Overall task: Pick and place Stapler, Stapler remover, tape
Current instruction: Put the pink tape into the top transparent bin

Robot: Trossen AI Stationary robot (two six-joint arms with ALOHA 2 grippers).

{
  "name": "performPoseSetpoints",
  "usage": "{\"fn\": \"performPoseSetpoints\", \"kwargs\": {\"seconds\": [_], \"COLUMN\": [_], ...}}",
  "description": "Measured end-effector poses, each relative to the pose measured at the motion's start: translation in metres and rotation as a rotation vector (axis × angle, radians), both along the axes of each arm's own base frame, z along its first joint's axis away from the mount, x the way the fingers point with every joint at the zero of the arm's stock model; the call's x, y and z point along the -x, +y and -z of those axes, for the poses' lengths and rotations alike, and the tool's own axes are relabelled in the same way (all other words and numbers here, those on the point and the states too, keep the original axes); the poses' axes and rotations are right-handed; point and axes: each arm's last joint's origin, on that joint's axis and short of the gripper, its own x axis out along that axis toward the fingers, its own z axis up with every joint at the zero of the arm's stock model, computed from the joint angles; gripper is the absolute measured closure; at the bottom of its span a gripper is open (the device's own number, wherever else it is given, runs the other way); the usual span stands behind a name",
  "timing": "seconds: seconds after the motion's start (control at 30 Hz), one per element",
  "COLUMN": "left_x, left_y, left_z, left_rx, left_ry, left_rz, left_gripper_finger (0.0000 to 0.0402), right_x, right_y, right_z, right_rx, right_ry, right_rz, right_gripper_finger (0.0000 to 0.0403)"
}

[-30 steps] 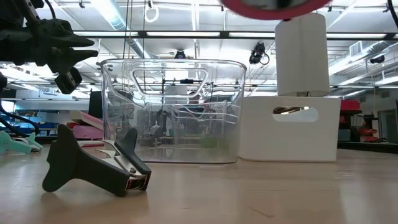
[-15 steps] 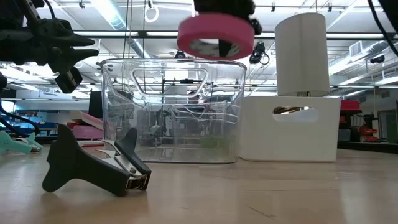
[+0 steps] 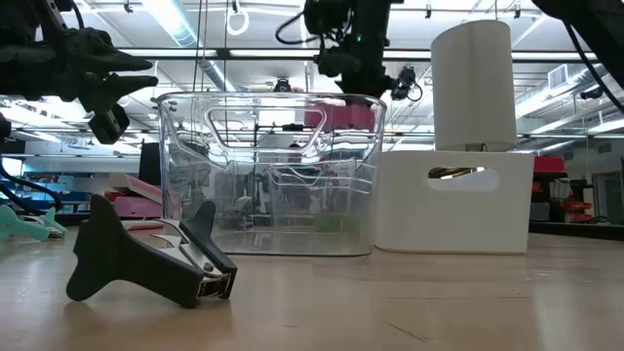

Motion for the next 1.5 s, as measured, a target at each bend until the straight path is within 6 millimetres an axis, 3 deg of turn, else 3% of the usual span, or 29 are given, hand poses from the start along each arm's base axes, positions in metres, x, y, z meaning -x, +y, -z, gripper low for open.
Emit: {"fn": "performPoseSetpoints", "kwargs": {"seconds": [0.37, 0.6, 0.97, 1.03, 1.17, 1.27, 1.5], "left_x": [0.000, 0.000, 0.000, 0.000, 0.000, 0.000, 0.000], "left_y": [0.001, 0.001, 0.001, 0.001, 0.001, 0.001, 0.001], "left_z": [0.000, -0.001, -0.001, -0.001, -0.001, -0.001, -0.001], "left_rx": [0.001, -0.004, -0.007, -0.006, -0.006, -0.006, -0.043], "left_ry": [-0.001, -0.002, -0.002, -0.002, -0.002, -0.002, 0.000], "left_rz": [-0.023, -0.024, -0.030, -0.030, -0.030, -0.030, -0.032], "left_gripper_finger": [0.0323, 0.0323, 0.0323, 0.0323, 0.0323, 0.0323, 0.0323], "right_x": [0.015, 0.021, 0.020, 0.020, 0.020, 0.021, 0.020], "right_y": [-0.064, -0.073, -0.076, -0.076, -0.077, -0.077, -0.079], "right_z": [0.035, 0.053, 0.057, 0.057, 0.056, 0.056, 0.056], "right_rx": [-0.049, -0.082, -0.060, -0.059, -0.023, -0.011, 0.029], "right_ry": [-0.025, -0.009, -0.018, -0.017, 0.003, 0.006, 0.004], "right_rz": [0.043, 0.055, 0.008, 0.004, 0.006, 0.013, 0.027], "right_gripper_finger": [0.0344, 0.0344, 0.0344, 0.0323, 0.0230, 0.0182, 0.0169]}}
